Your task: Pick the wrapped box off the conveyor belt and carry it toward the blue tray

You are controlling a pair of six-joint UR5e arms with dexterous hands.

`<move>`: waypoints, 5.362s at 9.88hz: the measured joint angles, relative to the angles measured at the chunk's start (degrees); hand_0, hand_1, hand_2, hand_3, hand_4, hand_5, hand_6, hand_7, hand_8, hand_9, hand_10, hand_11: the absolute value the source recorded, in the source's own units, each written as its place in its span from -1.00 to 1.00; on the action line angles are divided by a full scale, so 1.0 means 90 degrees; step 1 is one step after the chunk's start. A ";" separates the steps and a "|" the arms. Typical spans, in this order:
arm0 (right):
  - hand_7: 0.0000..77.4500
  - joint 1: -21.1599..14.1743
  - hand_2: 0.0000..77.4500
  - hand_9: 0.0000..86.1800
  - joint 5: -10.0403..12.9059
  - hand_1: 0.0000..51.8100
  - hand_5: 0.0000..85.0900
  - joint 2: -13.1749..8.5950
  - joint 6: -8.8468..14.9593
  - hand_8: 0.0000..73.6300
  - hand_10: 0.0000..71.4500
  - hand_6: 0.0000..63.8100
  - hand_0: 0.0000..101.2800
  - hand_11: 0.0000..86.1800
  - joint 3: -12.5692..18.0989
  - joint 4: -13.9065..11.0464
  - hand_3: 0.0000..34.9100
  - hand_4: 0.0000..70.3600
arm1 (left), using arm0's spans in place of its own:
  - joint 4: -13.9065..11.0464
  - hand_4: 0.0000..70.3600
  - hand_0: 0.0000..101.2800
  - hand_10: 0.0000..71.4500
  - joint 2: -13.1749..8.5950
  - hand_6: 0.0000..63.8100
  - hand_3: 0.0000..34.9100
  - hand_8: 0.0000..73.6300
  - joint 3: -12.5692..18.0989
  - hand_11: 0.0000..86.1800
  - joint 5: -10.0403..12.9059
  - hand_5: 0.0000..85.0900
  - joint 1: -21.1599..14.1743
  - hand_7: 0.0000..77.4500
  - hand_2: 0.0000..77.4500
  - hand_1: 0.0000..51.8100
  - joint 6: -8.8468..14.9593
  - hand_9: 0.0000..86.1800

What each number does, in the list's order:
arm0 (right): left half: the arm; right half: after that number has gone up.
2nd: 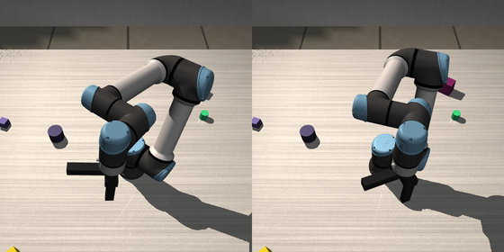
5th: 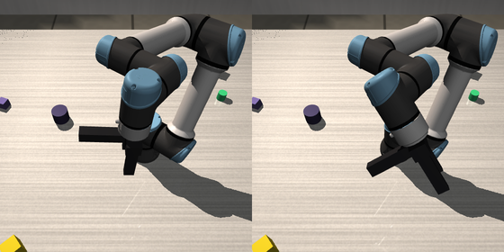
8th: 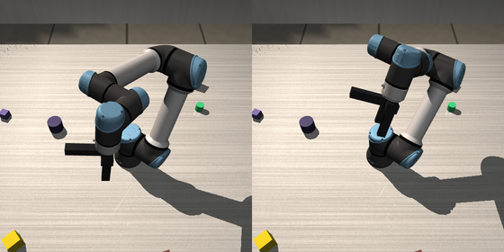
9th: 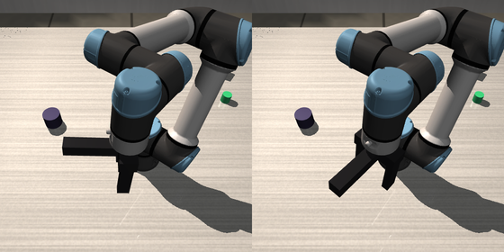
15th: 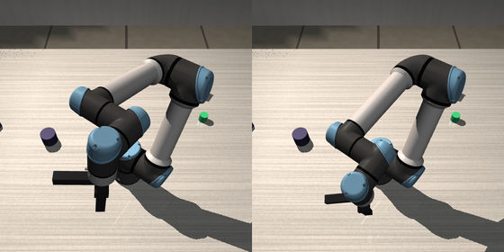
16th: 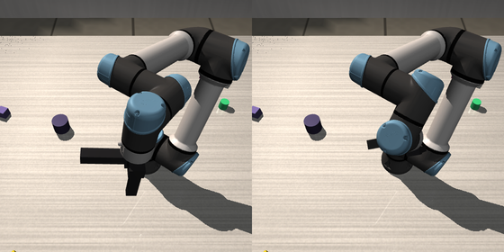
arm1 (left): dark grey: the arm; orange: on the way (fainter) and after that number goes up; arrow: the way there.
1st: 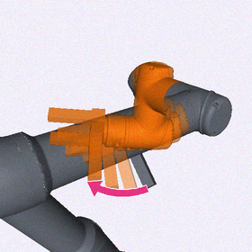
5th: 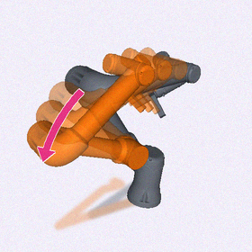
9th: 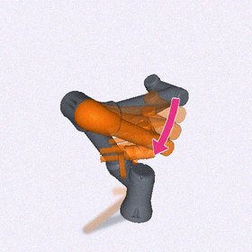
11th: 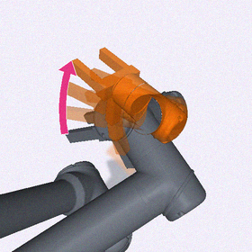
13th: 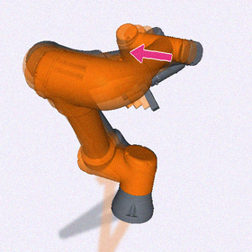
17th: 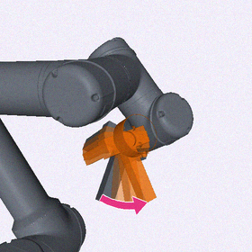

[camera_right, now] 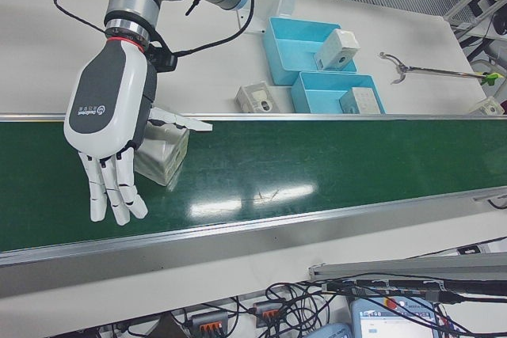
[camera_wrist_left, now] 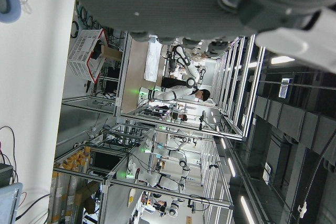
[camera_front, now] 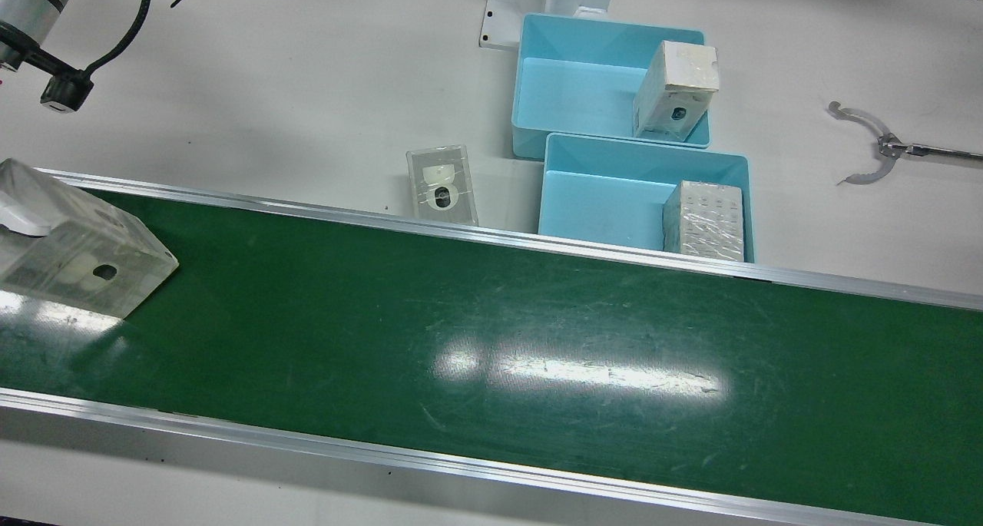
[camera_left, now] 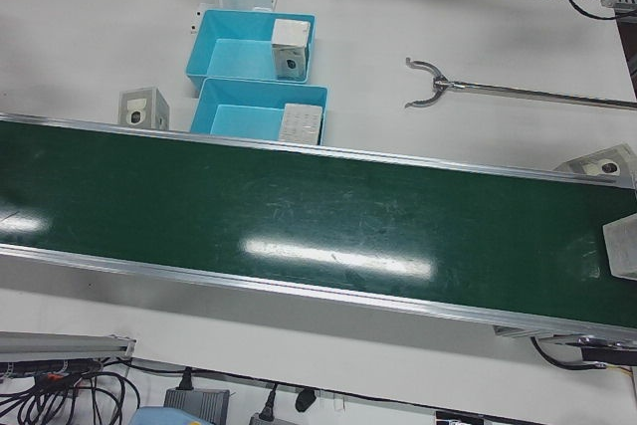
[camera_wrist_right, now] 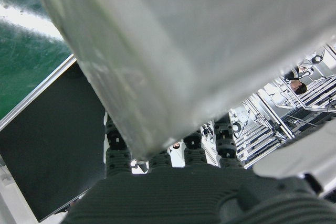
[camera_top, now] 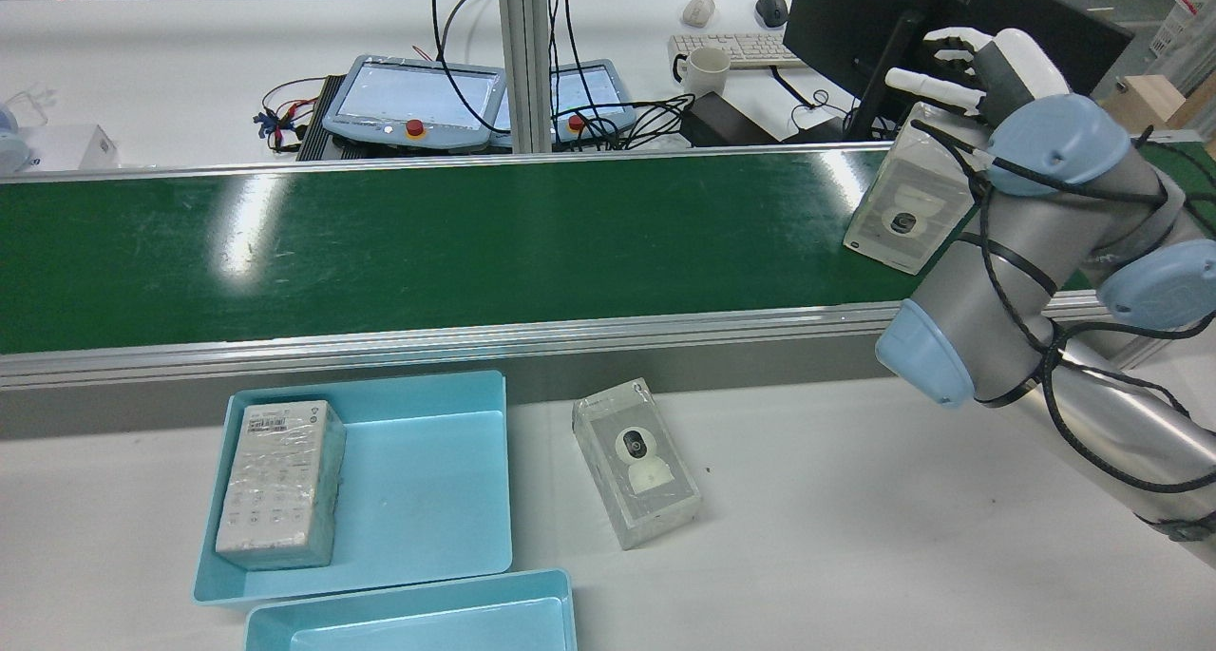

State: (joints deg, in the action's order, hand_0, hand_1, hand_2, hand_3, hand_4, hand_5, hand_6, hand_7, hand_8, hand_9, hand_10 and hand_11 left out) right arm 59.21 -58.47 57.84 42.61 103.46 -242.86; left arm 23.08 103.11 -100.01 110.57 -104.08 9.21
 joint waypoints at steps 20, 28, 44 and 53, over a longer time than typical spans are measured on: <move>-0.77 0.0161 -0.96 -0.96 0.0006 -0.96 -0.92 0.0000 0.0000 -0.84 -1.00 -1.00 -0.59 -0.97 0.0000 0.0000 0.72 -1.00 | 0.0000 -1.00 -1.00 -0.98 0.0000 -0.98 -1.00 -0.99 0.0000 -1.00 0.0000 -0.99 0.0000 -0.99 -0.97 -1.00 0.0000 -1.00; -0.77 0.0080 -0.96 -0.96 0.0000 -0.96 -0.97 0.0000 0.0000 -0.90 -1.00 -1.00 -0.82 -0.97 0.0000 0.0000 0.78 -1.00 | 0.0000 -1.00 -1.00 -1.00 0.0000 -0.98 -1.00 -1.00 0.0000 -1.00 0.0000 -0.99 0.0000 -0.99 -0.97 -1.00 0.0000 -0.99; -0.63 0.0080 -0.93 -0.96 0.0000 -0.94 -0.77 0.0000 0.0000 -1.00 -0.91 -1.00 -0.21 -0.97 0.0000 0.0000 0.73 -0.85 | 0.0000 -0.98 -1.00 -0.98 0.0000 -0.98 -1.00 -0.99 0.0000 -1.00 0.0000 -0.99 0.0000 -0.99 -0.97 -1.00 0.0000 -1.00; -0.63 0.0080 -0.63 -0.96 0.0000 -0.68 -0.82 0.0000 0.0000 -1.00 -0.92 -1.00 -0.24 -0.90 0.0000 0.0000 0.73 -0.83 | 0.0000 -0.98 -1.00 -1.00 0.0000 -1.00 -1.00 -0.99 0.0000 -1.00 0.0000 -0.99 0.0000 -0.99 -0.99 -1.00 0.0000 -1.00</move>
State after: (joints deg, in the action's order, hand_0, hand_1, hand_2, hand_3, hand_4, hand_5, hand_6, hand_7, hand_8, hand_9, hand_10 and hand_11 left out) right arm 59.93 -58.47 57.84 42.61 103.46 -242.86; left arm 23.08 103.11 -100.01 110.57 -104.08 9.21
